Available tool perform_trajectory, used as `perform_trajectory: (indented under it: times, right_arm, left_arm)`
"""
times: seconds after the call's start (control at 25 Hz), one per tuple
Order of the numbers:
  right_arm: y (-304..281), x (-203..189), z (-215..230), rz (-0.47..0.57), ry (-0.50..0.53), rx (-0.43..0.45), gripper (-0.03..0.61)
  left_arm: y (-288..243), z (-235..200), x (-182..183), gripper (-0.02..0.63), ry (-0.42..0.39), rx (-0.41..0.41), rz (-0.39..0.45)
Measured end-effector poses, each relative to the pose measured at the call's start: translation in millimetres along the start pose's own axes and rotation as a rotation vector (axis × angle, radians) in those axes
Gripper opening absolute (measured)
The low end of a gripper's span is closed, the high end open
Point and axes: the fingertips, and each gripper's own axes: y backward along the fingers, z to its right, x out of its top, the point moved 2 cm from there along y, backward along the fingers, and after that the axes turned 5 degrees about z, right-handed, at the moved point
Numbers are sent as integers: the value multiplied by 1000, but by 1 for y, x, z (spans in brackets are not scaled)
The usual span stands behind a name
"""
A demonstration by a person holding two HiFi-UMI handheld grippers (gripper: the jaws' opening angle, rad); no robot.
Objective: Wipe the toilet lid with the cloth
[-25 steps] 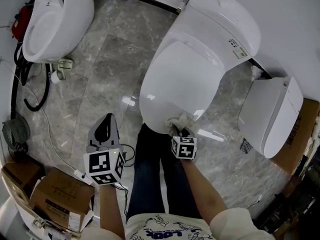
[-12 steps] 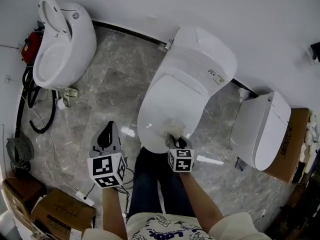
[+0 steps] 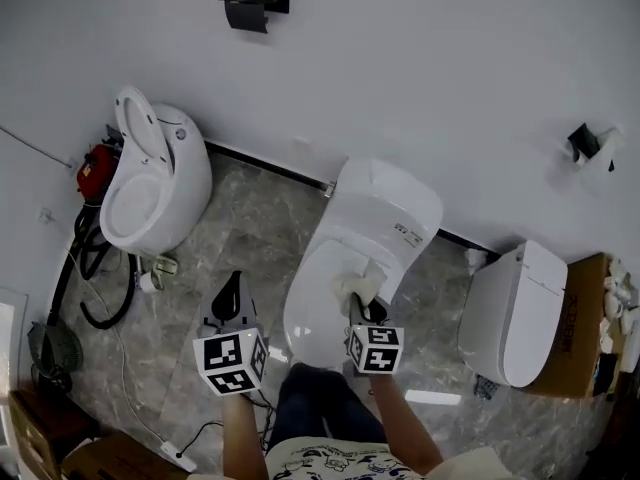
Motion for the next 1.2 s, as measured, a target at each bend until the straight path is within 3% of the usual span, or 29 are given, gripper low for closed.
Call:
perform_trajectory:
  times: [0.32, 0.6, 0.88, 1.2]
  right_arm:
    - [63, 141, 0, 287, 60, -3, 71]
    - [121, 235, -5, 520, 95, -5, 71]
    - [162, 280, -8, 646, 93, 13, 71]
    - [176, 290, -6, 674, 104, 20, 72]
  left_arm:
    - [29, 9, 98, 9, -45, 9, 156]
    - [59, 24, 168, 9, -70, 0, 304]
    - [83, 38, 209, 9, -96, 2, 384]
    - [92, 49, 217, 9, -105, -7, 402]
